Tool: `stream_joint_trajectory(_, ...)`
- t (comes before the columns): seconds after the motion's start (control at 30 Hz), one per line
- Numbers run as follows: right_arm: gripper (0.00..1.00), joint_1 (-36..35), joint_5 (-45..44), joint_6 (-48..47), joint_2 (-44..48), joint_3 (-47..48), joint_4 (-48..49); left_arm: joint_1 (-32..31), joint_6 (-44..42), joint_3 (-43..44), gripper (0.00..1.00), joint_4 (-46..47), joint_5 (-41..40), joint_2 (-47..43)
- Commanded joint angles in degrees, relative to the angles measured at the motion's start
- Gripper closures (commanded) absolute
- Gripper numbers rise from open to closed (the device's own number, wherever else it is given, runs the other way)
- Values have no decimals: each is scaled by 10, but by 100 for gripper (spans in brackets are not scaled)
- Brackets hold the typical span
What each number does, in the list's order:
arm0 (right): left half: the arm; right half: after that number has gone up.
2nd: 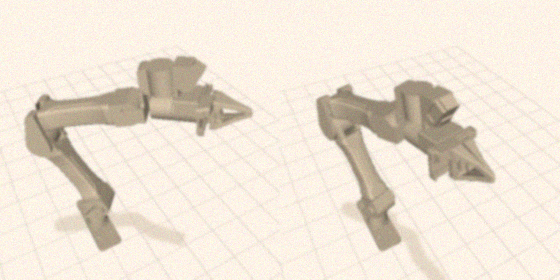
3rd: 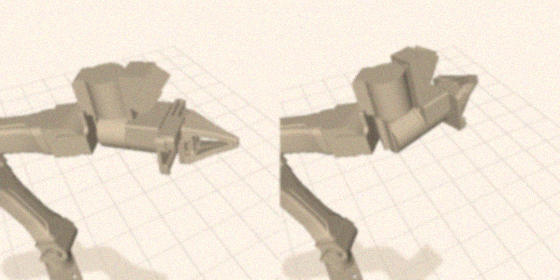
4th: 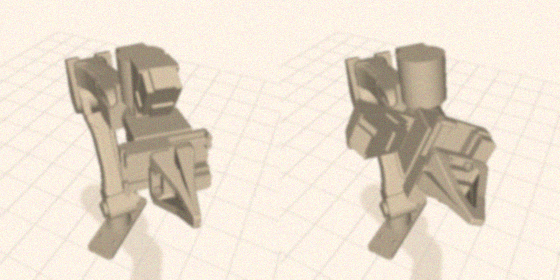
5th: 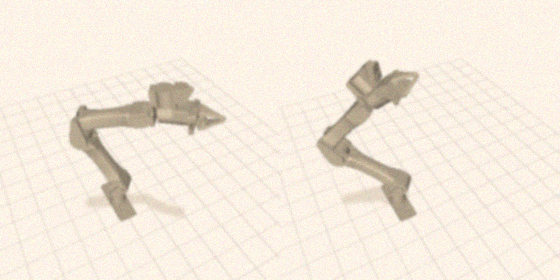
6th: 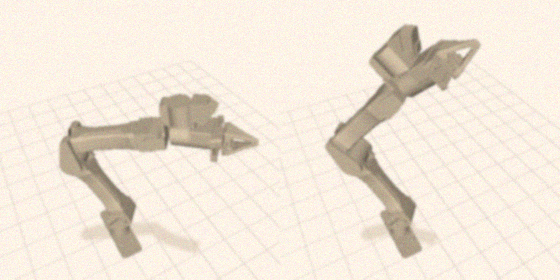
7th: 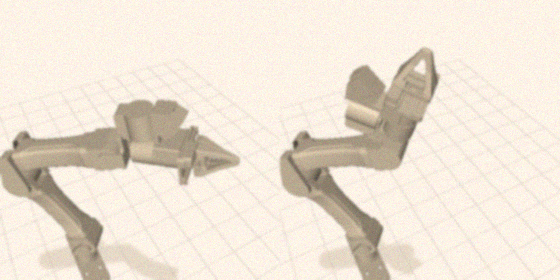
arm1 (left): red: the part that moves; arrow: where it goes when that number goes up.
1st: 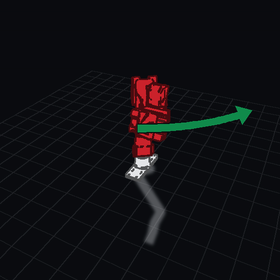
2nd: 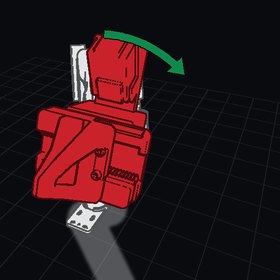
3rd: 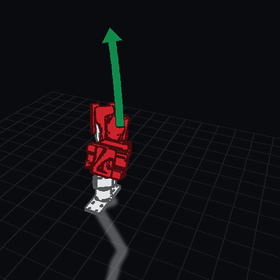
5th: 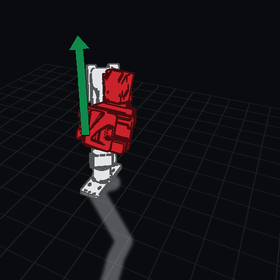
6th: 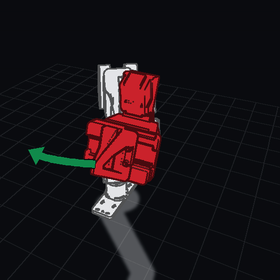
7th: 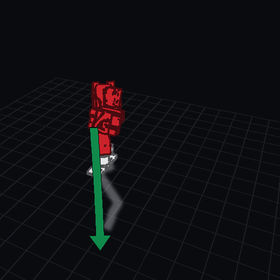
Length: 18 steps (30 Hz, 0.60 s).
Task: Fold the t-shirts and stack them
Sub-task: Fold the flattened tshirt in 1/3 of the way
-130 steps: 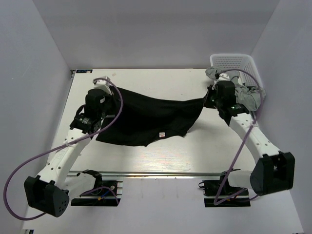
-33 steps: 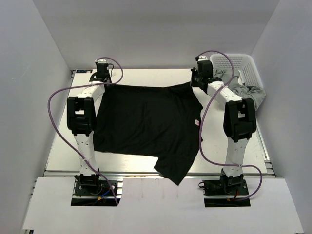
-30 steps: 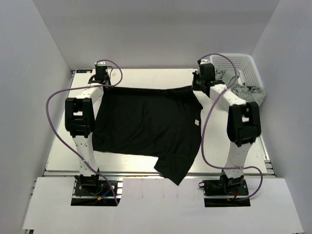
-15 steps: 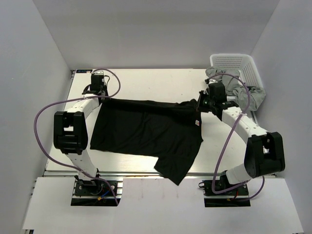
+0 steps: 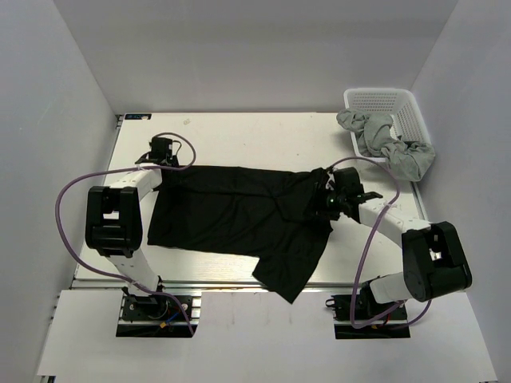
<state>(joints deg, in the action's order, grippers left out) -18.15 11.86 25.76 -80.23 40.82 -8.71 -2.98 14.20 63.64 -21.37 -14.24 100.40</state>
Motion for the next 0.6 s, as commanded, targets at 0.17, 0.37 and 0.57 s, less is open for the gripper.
stream_joint_trajectory(0.17,10,-11,-13,-41,42,44,-14,1,55,56,0,-101,-20,-66)
stream_joint_trajectory(0.37,10,-9,-44,-55,3,121,9,1,51,77,0,19,161,-71)
stream_joint_trajectory(0.57,10,-6,-39,-56,-98,189,39,-5,46,195,0,-10,197,60)
